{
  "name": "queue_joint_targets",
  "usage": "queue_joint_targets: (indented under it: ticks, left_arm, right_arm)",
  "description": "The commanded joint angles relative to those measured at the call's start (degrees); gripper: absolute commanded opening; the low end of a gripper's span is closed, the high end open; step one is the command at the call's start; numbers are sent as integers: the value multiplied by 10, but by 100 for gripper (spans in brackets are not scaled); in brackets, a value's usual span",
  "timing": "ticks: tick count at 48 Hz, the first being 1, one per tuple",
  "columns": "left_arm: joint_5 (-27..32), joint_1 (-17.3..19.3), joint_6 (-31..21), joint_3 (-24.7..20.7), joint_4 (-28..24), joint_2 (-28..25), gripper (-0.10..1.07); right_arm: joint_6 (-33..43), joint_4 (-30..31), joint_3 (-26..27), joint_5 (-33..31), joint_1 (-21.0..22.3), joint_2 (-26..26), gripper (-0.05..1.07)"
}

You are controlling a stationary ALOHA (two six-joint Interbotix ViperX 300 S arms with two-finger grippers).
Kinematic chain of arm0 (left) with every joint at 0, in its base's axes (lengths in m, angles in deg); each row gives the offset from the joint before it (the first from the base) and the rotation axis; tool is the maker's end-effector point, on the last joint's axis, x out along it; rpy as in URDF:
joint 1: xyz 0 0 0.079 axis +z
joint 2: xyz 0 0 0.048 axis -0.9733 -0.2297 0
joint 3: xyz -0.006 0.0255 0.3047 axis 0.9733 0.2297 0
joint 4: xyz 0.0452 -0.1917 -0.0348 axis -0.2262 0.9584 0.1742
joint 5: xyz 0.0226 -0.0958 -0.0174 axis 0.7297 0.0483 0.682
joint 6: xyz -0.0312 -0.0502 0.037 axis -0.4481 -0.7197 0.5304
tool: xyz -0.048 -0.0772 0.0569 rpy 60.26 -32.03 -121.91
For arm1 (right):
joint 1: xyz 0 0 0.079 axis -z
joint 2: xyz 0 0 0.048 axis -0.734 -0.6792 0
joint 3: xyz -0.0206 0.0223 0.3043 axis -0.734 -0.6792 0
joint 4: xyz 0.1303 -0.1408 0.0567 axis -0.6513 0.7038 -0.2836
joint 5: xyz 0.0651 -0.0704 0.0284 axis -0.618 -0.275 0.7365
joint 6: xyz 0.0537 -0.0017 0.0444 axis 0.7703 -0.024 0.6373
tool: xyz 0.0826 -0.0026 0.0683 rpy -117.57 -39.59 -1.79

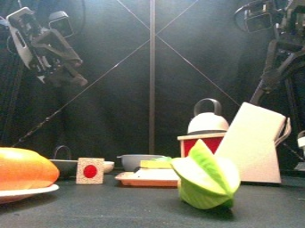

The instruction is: Pull out cleaver

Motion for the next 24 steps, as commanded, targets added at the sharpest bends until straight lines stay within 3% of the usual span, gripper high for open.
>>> queue_joint_targets:
  ticks: [1, 24]
  left_arm:
    - [-2, 1, 1, -7, 1, 2, 87]
    - [-2, 1, 2, -6, 1, 2, 87]
  right_arm:
    - [-1, -1, 8, 1, 0, 4, 45]
    - [0, 1, 13, -4, -3, 13, 45]
